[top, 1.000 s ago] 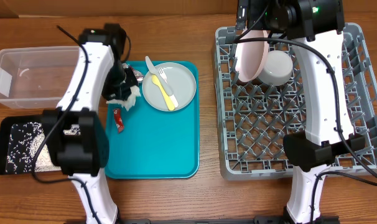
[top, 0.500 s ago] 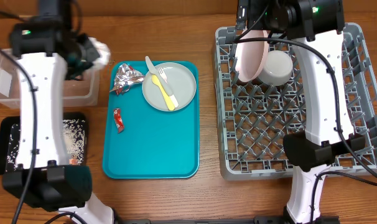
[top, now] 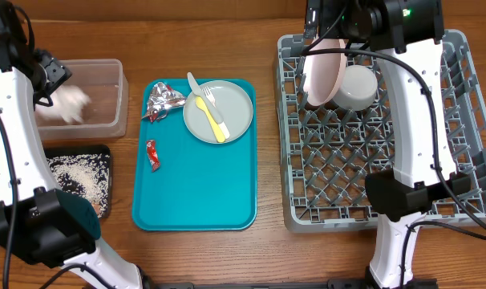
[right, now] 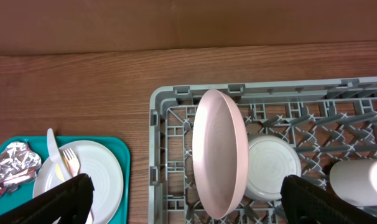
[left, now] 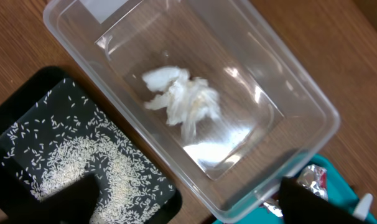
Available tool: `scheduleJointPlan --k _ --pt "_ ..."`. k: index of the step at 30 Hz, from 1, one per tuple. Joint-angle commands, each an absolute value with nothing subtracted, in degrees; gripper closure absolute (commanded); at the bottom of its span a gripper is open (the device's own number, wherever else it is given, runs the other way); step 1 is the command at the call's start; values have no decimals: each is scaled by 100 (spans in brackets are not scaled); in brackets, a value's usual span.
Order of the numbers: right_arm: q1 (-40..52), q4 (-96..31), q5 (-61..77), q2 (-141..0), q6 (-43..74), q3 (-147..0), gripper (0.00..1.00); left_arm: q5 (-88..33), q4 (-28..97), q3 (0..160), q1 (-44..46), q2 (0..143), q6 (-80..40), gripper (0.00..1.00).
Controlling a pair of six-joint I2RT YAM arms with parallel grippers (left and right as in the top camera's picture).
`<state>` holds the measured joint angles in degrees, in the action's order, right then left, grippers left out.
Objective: Sort waste into correct bins and load items into the dishwasher rack
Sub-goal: 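Carry the tissue into the clear plastic bin and release it, then move the left gripper back toward the foil on the teal tray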
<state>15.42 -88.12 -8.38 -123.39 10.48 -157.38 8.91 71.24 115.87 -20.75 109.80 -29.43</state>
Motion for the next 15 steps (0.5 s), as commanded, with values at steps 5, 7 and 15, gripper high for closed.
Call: scheduleJointPlan --k 5,7,15 --pt "1551 -8790 -897 -12368 1041 -15745 0 937 7264 11653 -2112 10993 -2825 0" --pt "1551 -8790 -897 -12368 1041 -15745 0 803 7354 11653 -2091 10919 -2823 0" --pt "1551 -8790 -897 -12368 1041 -15745 0 -220 7443 11653 -1625 10154 -2683 7"
